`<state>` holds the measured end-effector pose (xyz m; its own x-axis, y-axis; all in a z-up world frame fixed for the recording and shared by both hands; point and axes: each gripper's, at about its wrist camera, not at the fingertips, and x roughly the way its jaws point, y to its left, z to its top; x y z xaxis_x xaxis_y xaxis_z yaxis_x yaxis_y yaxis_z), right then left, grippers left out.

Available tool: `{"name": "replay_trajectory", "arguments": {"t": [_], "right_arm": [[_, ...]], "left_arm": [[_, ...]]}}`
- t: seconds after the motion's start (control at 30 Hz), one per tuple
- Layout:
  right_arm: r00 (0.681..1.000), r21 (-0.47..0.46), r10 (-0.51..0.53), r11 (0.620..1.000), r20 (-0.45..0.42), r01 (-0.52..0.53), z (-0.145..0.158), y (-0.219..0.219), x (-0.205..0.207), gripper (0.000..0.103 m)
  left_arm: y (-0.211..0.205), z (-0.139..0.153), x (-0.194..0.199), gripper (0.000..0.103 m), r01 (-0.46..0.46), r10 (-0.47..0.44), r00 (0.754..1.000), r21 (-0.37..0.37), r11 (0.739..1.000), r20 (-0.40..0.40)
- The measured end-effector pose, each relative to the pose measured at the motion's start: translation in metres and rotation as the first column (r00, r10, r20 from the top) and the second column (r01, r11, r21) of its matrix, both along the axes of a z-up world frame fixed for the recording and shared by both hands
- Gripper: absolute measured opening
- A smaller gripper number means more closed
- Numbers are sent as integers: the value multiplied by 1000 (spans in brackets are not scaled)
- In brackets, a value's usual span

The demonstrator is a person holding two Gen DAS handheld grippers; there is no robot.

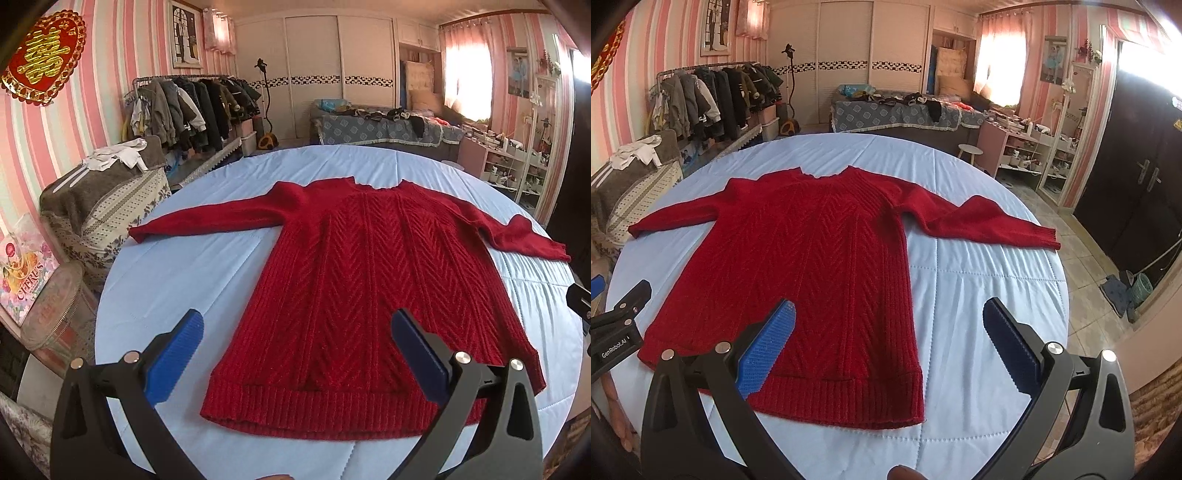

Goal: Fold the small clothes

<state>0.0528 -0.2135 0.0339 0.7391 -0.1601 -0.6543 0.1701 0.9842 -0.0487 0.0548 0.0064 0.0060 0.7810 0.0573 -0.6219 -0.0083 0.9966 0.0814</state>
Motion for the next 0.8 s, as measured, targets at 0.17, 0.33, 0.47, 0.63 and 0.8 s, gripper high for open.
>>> {"name": "replay_trajectory", "arguments": {"t": [0.17, 0.33, 0.47, 0.63, 0.8], "right_arm": [[1000, 2, 0, 1000, 0, 0, 0, 0, 0, 100], [1000, 1, 0, 1000, 1, 0, 0, 0, -1, 100], [1000, 0, 0, 1000, 1, 0, 1, 1, -1, 100], [1000, 0, 1, 1000, 1, -1, 0, 0, -1, 100], [1000, 9, 4, 1000, 2, -4, 2, 0, -1, 100]], "left_arm": [[-1, 2, -2, 102, 3, -3, 1000, 1, 1000, 0], [-1, 4, -2, 102, 3, -3, 1000, 2, 1000, 1], [-1, 4, -2, 102, 4, -4, 1000, 2, 1000, 1], [-2, 6, -2, 102, 6, -6, 1000, 1, 1000, -1], [-7, 7, 0, 102, 10, -10, 1000, 5, 1000, -5]]}}
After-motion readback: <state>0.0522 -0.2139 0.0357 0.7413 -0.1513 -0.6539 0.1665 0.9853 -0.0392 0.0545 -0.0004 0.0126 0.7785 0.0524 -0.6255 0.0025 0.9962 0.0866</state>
